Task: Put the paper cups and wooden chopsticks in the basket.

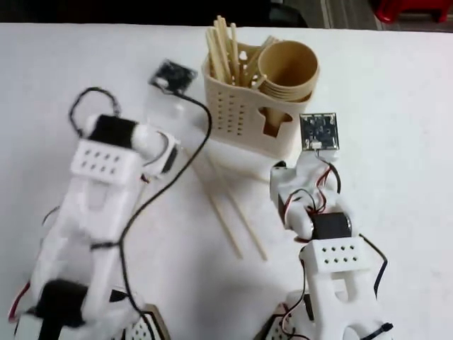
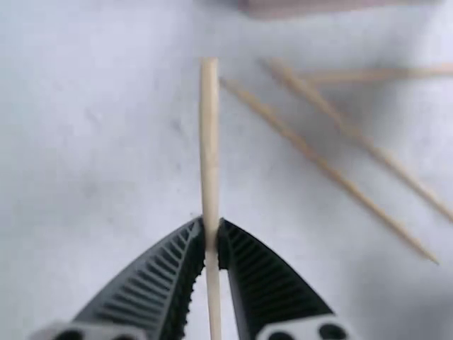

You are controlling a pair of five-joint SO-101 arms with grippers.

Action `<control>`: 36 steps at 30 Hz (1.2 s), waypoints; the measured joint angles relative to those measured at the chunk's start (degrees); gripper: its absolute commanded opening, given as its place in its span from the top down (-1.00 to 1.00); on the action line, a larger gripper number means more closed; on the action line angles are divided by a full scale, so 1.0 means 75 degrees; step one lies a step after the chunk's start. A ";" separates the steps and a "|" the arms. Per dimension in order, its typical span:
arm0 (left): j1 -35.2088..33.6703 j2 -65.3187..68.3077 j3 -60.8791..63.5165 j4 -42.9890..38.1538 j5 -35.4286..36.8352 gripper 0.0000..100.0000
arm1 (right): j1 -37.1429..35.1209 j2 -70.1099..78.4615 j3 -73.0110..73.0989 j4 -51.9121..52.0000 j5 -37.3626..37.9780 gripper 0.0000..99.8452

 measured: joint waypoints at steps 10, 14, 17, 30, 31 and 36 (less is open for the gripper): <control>0.0000 -0.1020 -0.2555 -0.0903 0.1043 0.96 | 0.0000 0.0000 0.0000 0.0000 0.0000 0.76; 0.0563 -0.1032 -0.2872 -0.2086 0.1266 0.96 | 0.0000 0.0000 0.0000 0.0000 0.0000 0.76; 0.1055 -0.1032 -0.2872 -0.3247 0.1266 0.96 | 0.0000 0.0000 0.0000 0.0000 0.0000 0.76; 0.1629 -0.1008 -0.0199 -0.9014 0.1266 0.96 | 0.0000 0.0000 0.0000 0.0000 0.0000 0.76; 0.1629 -0.0926 -0.0059 -0.9213 0.1266 0.96 | 0.0000 0.0000 0.0000 0.0000 0.0000 0.76; 0.1547 -0.0023 -0.0035 -0.9565 0.1266 0.91 | 0.0000 0.0000 0.0000 0.0000 0.0000 0.76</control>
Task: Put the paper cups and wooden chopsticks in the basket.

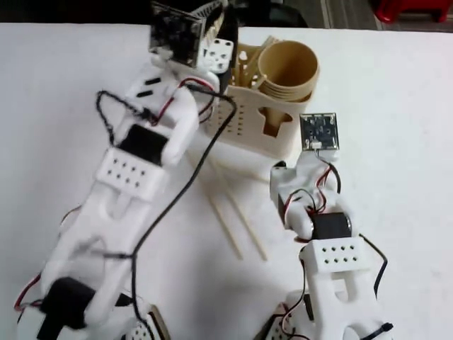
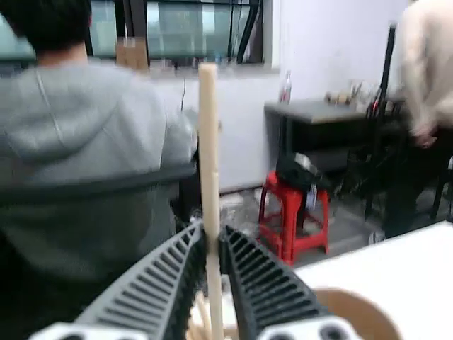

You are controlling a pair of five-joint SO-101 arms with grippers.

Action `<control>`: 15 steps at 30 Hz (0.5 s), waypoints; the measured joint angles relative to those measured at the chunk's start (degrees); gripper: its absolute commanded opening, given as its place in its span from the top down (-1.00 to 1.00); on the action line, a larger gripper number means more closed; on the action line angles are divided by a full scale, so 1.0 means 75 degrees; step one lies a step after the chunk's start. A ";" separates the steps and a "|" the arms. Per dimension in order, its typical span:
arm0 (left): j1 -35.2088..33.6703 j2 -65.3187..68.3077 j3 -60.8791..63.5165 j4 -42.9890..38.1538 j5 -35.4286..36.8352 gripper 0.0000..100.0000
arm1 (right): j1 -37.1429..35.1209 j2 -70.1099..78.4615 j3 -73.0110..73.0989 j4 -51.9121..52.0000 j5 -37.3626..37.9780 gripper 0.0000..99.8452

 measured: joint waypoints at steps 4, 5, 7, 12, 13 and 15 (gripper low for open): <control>-0.0176 0.0469 -0.0082 0.0234 0.0000 0.72 | 0.0000 0.0000 0.0000 0.0000 0.0000 0.76; -0.0199 0.0481 -0.0176 0.0457 0.0000 0.70 | 0.0000 0.0000 0.0000 0.0000 0.0000 0.76; -0.0223 0.0481 -0.0504 0.1114 0.0000 0.69 | 0.0000 0.0000 0.0000 0.0000 0.0000 0.76; -0.0481 0.0481 -0.1735 0.3493 -0.0023 0.69 | 0.0000 0.0000 0.0000 0.0000 0.0000 0.76; -0.0598 0.0481 -0.1958 0.3974 -0.0129 0.69 | 0.0000 0.0000 0.0000 0.0000 0.0000 0.76; -0.0785 0.0481 -0.2391 0.4911 -0.0387 0.69 | 0.0000 0.0000 0.0000 0.0000 0.0000 0.76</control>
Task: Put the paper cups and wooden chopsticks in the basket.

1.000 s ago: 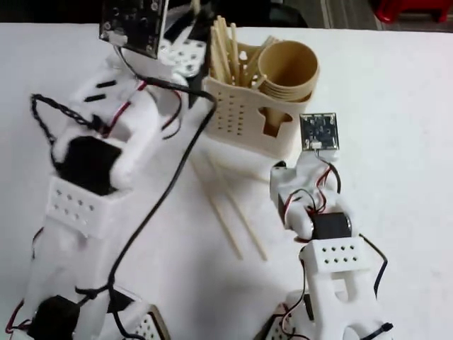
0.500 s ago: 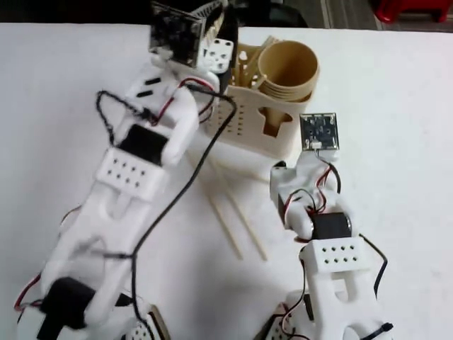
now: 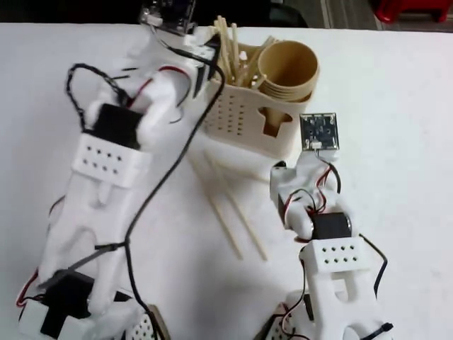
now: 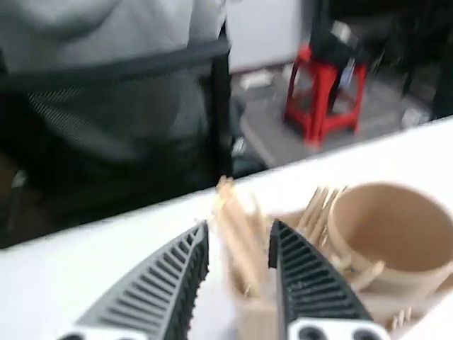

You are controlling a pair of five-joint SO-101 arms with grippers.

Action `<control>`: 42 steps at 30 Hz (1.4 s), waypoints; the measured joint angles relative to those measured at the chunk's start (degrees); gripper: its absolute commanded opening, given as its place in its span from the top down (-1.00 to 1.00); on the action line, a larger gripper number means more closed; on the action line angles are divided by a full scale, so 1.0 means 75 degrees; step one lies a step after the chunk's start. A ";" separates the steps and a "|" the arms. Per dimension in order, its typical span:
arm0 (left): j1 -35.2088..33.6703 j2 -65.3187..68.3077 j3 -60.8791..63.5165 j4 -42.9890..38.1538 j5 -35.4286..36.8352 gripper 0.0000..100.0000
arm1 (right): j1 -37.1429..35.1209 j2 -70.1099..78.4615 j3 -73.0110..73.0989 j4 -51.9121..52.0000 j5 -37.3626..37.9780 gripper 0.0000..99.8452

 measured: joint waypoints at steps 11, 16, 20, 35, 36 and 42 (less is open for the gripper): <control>-0.0621 -0.1360 -0.0516 0.3247 -0.0223 0.74 | 0.0000 0.0000 0.0000 0.0000 0.0000 0.76; -0.0973 -0.2180 -0.0293 0.4267 -0.0223 0.96 | 0.0000 0.0000 0.0000 0.0000 0.0211 0.76; -0.1442 -0.3059 0.0797 0.4267 -0.0223 0.95 | 0.0000 0.0000 0.0070 0.0000 0.0715 0.76; -0.2848 -0.6986 0.8006 0.1547 -0.0598 0.94 | -0.1512 0.0000 0.0117 0.0856 0.1875 0.74; -0.2942 -0.7103 0.8334 0.1442 -0.0715 0.94 | -0.1618 0.0000 0.0117 0.0938 0.1911 0.70; -0.3622 -0.7596 1.0280 0.0856 -0.1172 0.94 | -0.2450 0.0000 0.0117 0.1430 0.2004 0.44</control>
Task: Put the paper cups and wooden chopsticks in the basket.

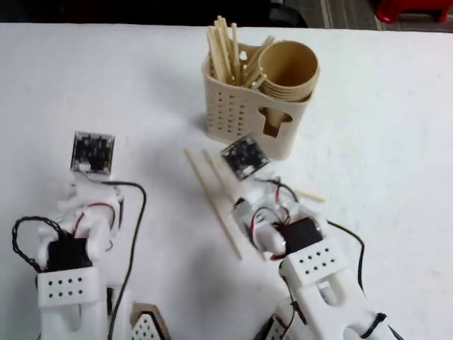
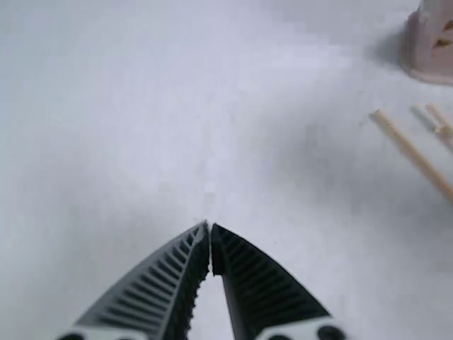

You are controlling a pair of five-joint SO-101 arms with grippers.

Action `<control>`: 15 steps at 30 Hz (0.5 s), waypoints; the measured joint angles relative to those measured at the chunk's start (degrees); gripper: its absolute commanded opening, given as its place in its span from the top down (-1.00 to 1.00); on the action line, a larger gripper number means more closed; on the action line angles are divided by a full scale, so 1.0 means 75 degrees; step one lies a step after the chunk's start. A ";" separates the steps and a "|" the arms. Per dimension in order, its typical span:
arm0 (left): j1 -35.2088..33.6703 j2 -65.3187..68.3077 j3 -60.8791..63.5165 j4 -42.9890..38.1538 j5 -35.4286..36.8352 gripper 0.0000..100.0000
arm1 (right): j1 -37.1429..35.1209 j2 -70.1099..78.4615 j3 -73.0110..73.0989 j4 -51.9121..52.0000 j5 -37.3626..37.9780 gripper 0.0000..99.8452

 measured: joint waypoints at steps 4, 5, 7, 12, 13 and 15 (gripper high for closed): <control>-0.0270 -0.0234 0.0926 -0.0422 -0.0176 0.94 | -0.0504 0.0000 0.0000 0.0117 0.0000 0.30; -0.0305 -0.0305 0.0985 -0.0434 -0.0211 0.94 | -0.0598 0.0035 0.0000 0.0117 0.0000 0.23; -0.0316 -0.0434 0.1114 -0.0457 -0.0281 0.94 | -0.0785 0.0352 -0.0035 0.0117 0.0000 0.10; -0.0316 -0.0645 0.1289 -0.0457 -0.0328 0.94 | -0.0961 0.1958 -0.0750 0.0117 0.0000 -0.14; -0.0316 -0.0656 0.1289 -0.0457 -0.0328 0.94 | -0.1043 0.2356 -0.0938 0.0117 0.0000 -0.15; -0.0316 -0.0692 0.1336 -0.0457 -0.0328 0.94 | -0.1254 0.3153 -0.1336 0.0117 0.0000 -0.15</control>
